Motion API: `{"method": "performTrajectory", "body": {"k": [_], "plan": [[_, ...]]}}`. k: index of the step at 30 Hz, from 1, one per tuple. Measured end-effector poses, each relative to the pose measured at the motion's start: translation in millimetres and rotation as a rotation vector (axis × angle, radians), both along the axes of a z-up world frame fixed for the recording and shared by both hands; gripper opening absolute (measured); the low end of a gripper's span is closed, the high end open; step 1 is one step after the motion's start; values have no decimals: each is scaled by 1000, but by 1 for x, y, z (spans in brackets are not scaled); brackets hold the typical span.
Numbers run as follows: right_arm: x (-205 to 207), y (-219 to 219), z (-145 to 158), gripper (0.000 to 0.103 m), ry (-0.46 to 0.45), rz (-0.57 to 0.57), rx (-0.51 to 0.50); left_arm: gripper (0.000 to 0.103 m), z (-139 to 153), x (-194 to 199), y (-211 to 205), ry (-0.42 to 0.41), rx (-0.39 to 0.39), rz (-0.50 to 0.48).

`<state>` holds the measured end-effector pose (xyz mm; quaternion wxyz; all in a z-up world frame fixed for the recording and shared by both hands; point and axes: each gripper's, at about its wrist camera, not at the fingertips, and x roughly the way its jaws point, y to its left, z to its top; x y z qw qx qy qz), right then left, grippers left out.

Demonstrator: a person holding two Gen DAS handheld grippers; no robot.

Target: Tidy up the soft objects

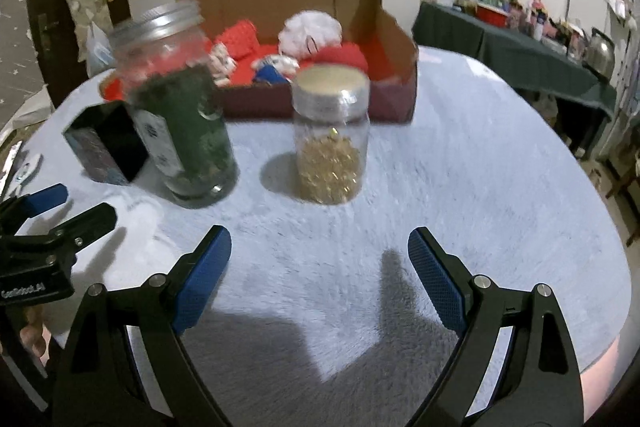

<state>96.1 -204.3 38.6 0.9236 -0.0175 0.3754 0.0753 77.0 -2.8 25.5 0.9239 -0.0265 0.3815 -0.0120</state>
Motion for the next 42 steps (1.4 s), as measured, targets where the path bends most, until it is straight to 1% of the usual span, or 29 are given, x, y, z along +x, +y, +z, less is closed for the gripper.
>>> {"method": "performTrajectory", "body": {"k": [6, 10, 19, 42], "plan": [[9, -5, -12, 91, 53, -20, -6, 103, -9, 5, 0, 32, 17, 19], [11, -3, -14, 91, 52, -22, -25, 103, -12, 9, -1, 54, 38, 30], [13, -2, -15, 94, 47, -33, -27, 103, -15, 16, -5, 62, 69, 39], [13, -1, -15, 95, 42, -42, -27, 103, -15, 15, -5, 62, 66, 51]]}}
